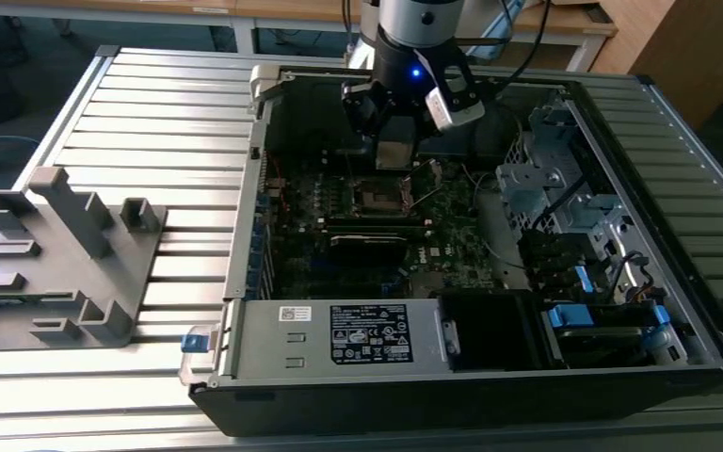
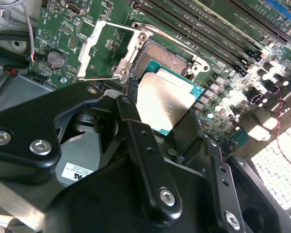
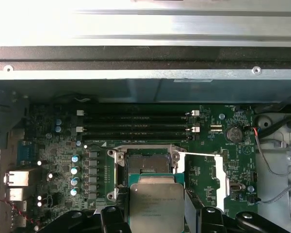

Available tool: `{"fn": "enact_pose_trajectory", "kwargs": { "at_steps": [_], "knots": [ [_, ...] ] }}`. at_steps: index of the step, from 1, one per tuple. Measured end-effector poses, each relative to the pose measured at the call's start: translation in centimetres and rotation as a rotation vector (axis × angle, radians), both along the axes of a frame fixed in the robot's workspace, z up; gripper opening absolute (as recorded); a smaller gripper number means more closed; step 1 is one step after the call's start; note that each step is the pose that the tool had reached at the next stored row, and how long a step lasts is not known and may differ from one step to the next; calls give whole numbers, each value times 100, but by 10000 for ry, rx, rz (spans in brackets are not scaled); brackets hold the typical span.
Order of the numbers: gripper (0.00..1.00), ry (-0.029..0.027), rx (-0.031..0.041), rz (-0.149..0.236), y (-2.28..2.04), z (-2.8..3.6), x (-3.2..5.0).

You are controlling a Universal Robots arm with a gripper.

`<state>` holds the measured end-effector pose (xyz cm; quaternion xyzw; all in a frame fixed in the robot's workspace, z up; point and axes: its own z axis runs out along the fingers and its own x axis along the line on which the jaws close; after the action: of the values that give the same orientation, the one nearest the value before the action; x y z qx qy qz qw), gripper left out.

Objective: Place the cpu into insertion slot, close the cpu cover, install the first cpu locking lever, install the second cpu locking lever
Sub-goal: 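Place the cpu into insertion slot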

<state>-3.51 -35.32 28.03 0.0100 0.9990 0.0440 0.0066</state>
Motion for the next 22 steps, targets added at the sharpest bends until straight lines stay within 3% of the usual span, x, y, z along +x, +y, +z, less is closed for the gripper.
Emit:
{"fn": "enact_pose_trajectory", "kwargs": {
  "at_steps": [22],
  "knots": [
    [54,-1,-3,0,0,-63,0]
  ]
}}
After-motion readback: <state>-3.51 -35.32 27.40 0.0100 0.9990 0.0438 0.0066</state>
